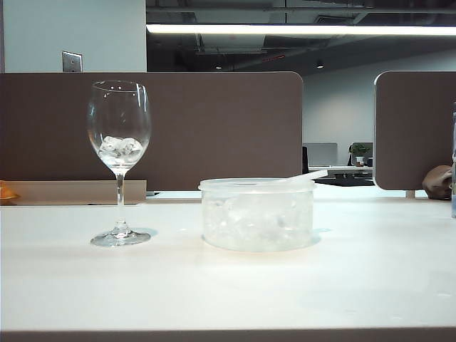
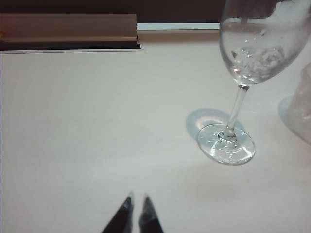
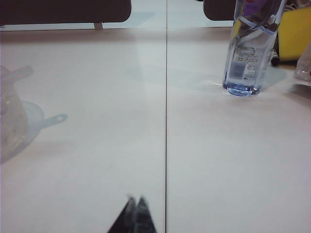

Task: Pick up an ice shovel filled with ice cubes and pour the ice from the shovel into the glass.

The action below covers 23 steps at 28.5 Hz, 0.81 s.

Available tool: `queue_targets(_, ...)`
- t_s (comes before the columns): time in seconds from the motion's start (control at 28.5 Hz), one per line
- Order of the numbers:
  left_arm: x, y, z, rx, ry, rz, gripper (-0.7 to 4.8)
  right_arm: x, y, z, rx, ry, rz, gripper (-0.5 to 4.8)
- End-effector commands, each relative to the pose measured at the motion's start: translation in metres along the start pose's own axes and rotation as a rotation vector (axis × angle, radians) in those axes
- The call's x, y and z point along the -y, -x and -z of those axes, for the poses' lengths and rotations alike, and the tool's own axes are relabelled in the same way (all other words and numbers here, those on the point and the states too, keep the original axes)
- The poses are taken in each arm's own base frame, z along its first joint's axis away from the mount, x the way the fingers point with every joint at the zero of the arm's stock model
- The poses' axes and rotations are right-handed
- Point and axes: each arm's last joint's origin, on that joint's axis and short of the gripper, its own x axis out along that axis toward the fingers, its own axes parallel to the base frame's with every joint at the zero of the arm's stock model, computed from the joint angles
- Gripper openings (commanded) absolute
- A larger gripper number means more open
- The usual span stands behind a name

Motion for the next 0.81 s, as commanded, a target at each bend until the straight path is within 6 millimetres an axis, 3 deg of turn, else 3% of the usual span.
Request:
queue_targets(0.04,0.0,0.0,0.0,-0.003,-0.004,0.001,0.29,0.0,-0.001,0.001,0.003,0.003,-0.002,0.0)
queue_targets(0.81,-0.013,0.002,0.0,-0.002,0.021,-0.132,0.29,0.0,-0.001,0.001,0.003,0.003,-0.003,0.0)
